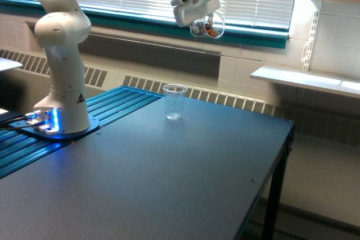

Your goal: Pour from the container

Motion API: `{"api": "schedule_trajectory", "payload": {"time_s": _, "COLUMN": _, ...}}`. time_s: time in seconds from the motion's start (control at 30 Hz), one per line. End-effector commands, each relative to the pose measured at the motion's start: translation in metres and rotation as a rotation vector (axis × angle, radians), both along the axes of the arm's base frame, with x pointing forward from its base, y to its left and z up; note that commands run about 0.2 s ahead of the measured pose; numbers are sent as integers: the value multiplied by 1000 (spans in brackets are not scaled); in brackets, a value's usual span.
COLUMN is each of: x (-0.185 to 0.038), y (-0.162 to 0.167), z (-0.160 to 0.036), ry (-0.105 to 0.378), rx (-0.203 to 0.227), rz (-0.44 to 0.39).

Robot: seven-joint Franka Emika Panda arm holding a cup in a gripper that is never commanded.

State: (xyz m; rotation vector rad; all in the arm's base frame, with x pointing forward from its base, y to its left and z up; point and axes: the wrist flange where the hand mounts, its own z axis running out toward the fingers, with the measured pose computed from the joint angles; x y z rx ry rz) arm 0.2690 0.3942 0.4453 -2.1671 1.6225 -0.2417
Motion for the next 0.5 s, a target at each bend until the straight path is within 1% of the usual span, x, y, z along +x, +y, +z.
{"api": "schedule_trajectory", "payload": {"time_s": 0.03, "x": 3, "y": 1, "z": -1, "ry": 1, "rx": 13, "rz": -7}}
{"api": "schedule_trajectory", "payload": {"time_s": 0.23, "x": 7, "y": 1, "z": -2, "ry": 13, "rx": 23, "rz": -46}}
{"api": "schedule_trajectory", "payload": {"time_s": 0.5, "x": 12, "y": 3, "z": -1, "ry": 28, "rx": 57, "rz": -83}}
